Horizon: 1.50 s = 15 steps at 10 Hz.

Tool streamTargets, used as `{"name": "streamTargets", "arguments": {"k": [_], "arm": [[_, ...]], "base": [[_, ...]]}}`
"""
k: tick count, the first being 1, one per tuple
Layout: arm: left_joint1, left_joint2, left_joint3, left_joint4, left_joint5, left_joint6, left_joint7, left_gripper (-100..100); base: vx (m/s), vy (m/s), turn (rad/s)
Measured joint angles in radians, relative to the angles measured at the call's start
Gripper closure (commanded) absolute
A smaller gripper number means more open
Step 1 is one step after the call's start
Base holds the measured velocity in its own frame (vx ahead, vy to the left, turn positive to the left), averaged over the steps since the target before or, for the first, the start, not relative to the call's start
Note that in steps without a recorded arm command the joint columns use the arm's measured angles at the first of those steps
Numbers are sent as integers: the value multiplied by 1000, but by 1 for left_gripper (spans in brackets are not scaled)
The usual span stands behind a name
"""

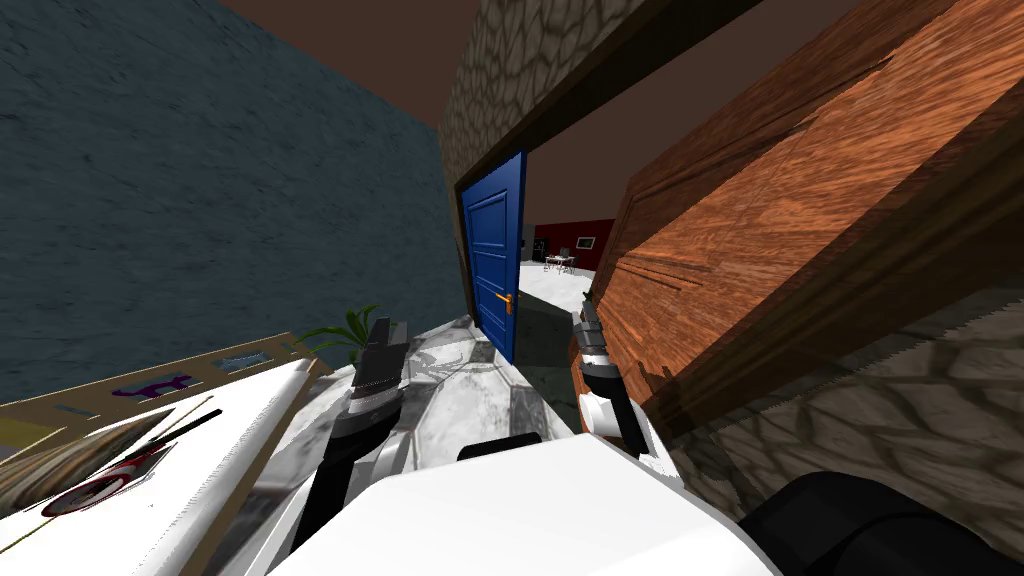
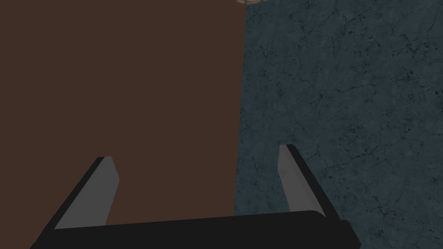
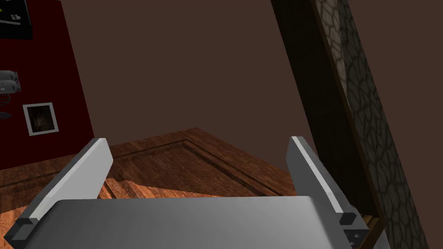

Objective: Push the door open

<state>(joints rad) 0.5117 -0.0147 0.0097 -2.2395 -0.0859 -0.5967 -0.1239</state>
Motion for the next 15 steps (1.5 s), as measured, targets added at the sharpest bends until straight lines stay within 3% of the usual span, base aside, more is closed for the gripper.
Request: {"name": "streamTargets", "arguments": {"k": [5, 6, 8, 15], "arm": [[-44, 21, -42, 86, 1, 20, 20, -100], [-55, 32, -49, 109, 6, 25, 31, -100], [-90, 39, -70, 153, 6, 48, 42, -100], [-183, 65, -139, 314, 14, 97, 85, -100]], "base": [[140, 78, -103], [124, 91, -108], [102, 71, -97], [90, 83, -112]]}}
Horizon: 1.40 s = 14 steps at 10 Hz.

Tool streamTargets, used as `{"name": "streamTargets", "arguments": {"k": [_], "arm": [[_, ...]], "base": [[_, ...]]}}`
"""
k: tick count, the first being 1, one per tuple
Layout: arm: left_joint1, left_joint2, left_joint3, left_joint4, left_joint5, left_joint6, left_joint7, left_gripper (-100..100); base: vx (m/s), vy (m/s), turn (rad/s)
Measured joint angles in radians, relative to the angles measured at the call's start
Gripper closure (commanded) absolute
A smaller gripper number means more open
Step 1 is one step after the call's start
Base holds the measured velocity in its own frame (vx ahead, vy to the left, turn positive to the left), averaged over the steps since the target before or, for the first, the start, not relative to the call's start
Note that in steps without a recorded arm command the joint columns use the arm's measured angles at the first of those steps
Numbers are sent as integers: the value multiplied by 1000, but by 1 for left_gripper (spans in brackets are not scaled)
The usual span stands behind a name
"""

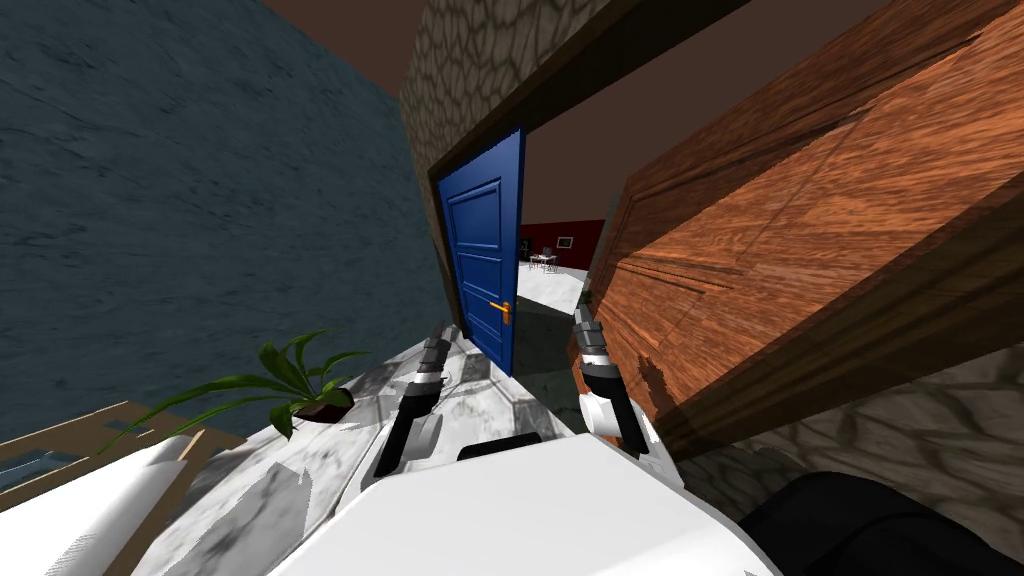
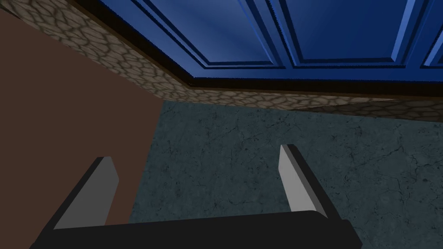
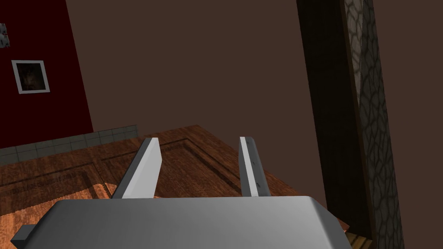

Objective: Push the door open

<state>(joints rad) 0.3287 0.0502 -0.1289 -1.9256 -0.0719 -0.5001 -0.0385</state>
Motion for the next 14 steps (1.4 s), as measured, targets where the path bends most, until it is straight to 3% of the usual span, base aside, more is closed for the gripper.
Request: {"name": "streamTargets", "arguments": {"k": [4, 5, 8, 9, 11, 14], "arm": [[-67, 14, -41, 101, 6, 38, 30, -100], [-69, 18, -56, 113, 7, 47, 39, -100], [-113, 16, -79, 175, 8, 67, 49, -100], [-133, 25, -84, 206, 13, 74, 62, -100], [-156, 21, -113, 250, 11, 92, 72, -100], [-201, 30, -144, 331, 17, 110, 97, -100]], "base": [[78, 90, -128], [53, 65, -42], [60, 68, -114], [66, 105, -136], [80, 122, -135], [70, 94, -118]]}}
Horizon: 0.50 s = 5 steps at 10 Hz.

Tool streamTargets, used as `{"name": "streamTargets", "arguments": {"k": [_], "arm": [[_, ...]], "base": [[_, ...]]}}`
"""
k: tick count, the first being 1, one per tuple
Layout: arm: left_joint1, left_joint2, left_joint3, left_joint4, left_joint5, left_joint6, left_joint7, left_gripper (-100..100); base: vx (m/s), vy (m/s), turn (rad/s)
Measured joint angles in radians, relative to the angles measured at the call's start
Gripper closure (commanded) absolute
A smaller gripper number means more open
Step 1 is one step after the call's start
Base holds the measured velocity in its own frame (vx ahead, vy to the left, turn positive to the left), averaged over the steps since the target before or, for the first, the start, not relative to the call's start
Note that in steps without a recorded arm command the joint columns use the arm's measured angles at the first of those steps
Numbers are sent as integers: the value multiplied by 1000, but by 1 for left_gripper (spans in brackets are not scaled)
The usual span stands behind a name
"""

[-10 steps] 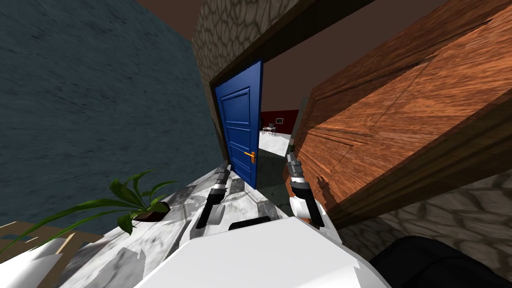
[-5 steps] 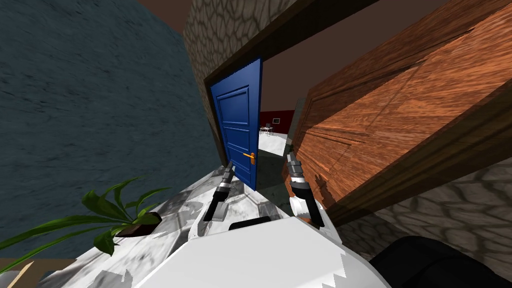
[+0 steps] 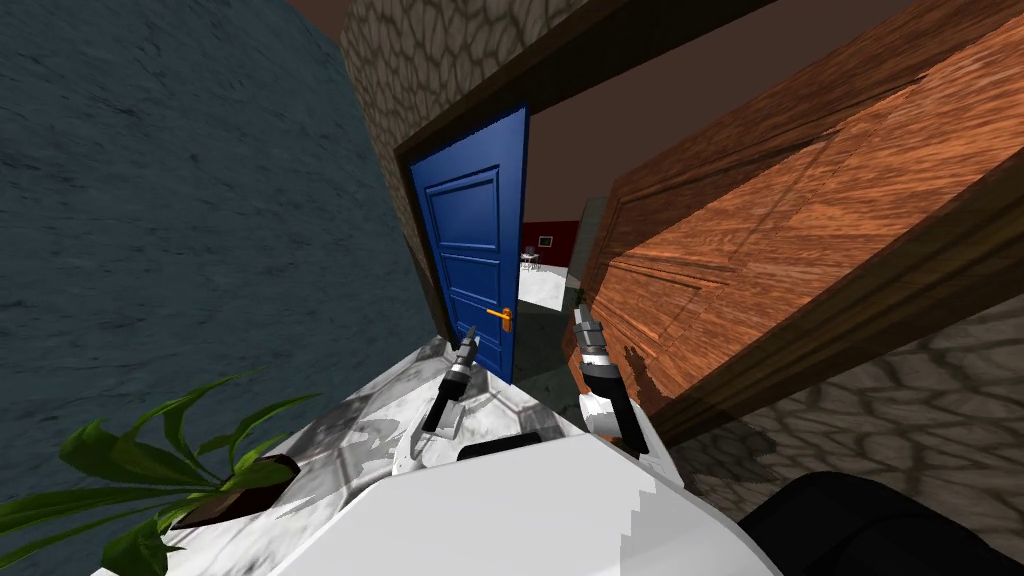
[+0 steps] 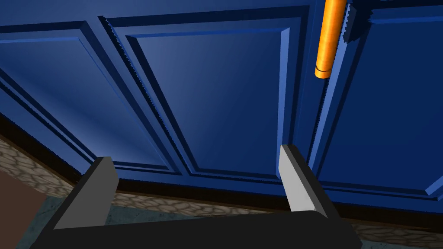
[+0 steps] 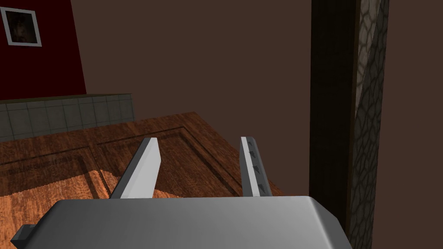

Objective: Push the door open

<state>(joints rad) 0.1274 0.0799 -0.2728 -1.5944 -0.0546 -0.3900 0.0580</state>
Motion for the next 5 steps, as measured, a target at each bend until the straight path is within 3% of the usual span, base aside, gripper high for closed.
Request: {"name": "streamTargets", "arguments": {"k": [5], "arm": [[-76, -1, -51, 124, 6, 38, 33, -100]], "base": [[69, 101, -113]]}}
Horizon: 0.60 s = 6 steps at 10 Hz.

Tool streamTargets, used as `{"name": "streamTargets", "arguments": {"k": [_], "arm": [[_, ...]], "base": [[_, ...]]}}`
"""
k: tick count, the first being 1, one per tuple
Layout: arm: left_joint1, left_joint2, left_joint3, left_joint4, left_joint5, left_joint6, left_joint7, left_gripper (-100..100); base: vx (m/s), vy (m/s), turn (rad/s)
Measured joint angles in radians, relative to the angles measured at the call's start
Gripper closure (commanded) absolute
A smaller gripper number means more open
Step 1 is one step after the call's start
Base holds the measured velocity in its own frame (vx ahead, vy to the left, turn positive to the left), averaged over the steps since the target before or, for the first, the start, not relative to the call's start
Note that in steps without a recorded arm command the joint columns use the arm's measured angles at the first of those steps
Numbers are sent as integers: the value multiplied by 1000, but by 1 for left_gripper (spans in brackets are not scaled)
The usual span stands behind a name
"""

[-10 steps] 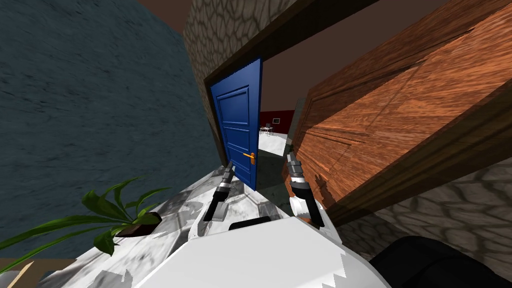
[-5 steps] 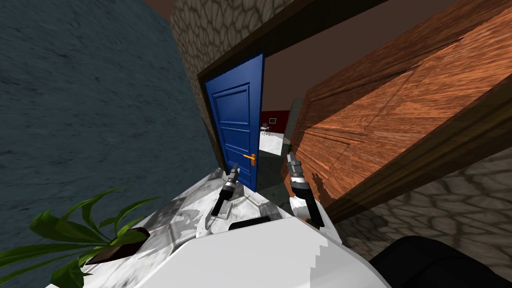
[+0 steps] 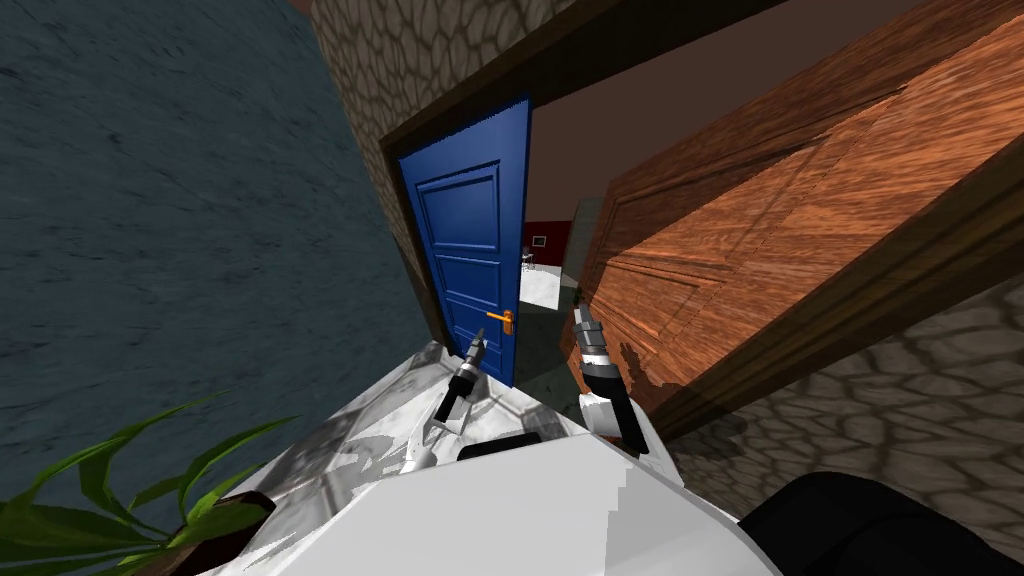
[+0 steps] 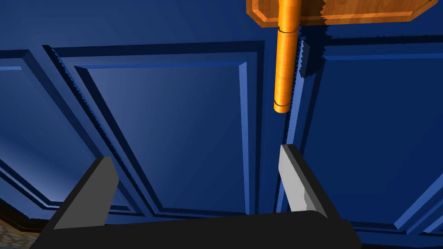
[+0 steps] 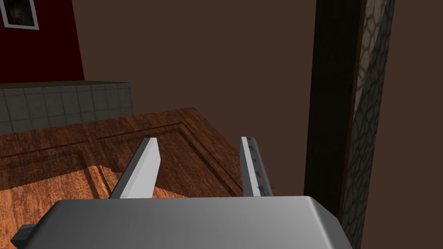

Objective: Push the door open

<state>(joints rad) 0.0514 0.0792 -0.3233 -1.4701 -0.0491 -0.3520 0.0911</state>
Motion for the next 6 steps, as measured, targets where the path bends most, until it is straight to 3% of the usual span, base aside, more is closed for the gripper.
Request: {"name": "streamTargets", "arguments": {"k": [2, 6], "arm": [[-16, -1, -22, 34, 1, 14, 11, -100], [-80, -7, -62, 139, 5, 44, 36, -100]], "base": [[65, 98, -87], [101, 135, -131]]}}
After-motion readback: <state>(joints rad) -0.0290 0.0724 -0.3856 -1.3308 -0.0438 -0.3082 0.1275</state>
